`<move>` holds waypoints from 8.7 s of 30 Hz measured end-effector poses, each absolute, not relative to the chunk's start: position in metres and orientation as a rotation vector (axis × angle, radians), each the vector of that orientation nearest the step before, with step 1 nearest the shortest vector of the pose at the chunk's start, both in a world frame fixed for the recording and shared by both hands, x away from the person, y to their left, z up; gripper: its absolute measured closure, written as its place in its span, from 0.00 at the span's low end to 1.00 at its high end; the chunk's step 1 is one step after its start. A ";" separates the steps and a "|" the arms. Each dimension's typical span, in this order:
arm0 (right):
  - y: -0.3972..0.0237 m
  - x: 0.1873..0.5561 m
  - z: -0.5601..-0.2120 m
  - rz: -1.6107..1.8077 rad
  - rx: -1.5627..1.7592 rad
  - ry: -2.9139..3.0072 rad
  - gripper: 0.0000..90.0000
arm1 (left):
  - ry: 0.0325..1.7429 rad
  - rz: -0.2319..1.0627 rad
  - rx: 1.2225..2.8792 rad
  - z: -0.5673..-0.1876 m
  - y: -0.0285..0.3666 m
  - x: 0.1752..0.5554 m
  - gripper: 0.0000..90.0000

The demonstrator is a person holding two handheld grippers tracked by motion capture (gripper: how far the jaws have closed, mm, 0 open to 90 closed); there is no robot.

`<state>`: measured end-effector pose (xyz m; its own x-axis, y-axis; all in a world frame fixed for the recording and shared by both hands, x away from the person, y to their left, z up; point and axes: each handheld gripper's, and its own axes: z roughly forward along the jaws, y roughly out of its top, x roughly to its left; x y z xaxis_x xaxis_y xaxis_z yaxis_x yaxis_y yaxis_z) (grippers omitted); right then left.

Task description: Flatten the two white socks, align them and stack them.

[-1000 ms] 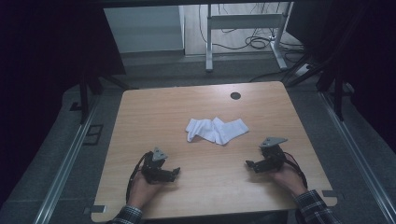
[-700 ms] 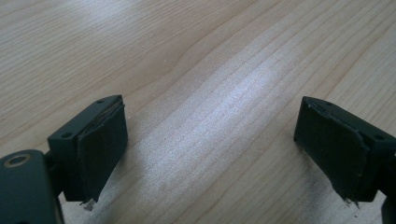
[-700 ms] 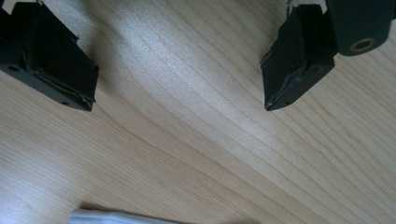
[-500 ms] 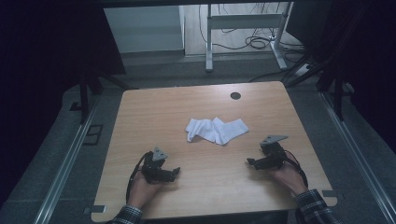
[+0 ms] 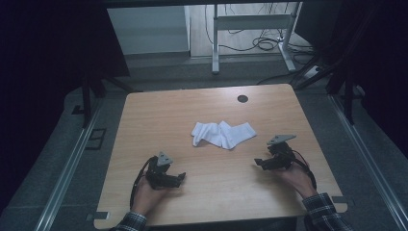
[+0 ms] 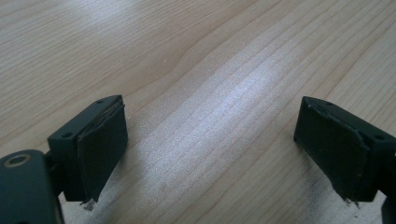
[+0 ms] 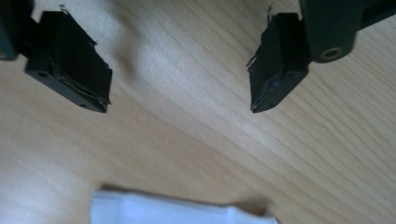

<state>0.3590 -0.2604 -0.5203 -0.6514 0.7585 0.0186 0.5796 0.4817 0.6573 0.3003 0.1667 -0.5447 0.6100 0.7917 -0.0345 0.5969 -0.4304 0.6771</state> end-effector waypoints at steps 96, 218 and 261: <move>-0.196 0.428 -0.327 1.165 1.055 2.354 0.88 | 1.088 0.386 2.175 -0.545 0.167 0.300 0.11; -0.372 0.391 -0.519 0.817 1.486 2.261 0.88 | 0.979 0.309 2.219 -0.532 -0.042 0.455 0.94; -0.287 0.360 -0.478 1.058 1.187 2.404 0.89 | 0.951 0.376 2.091 -0.477 0.096 0.340 0.95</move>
<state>0.3602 -0.2870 -0.4779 -0.6332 0.7695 0.0833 0.5814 0.4018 0.7075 0.3405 0.0956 -0.4769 0.6746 0.7363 -0.0524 0.5017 -0.4053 0.7642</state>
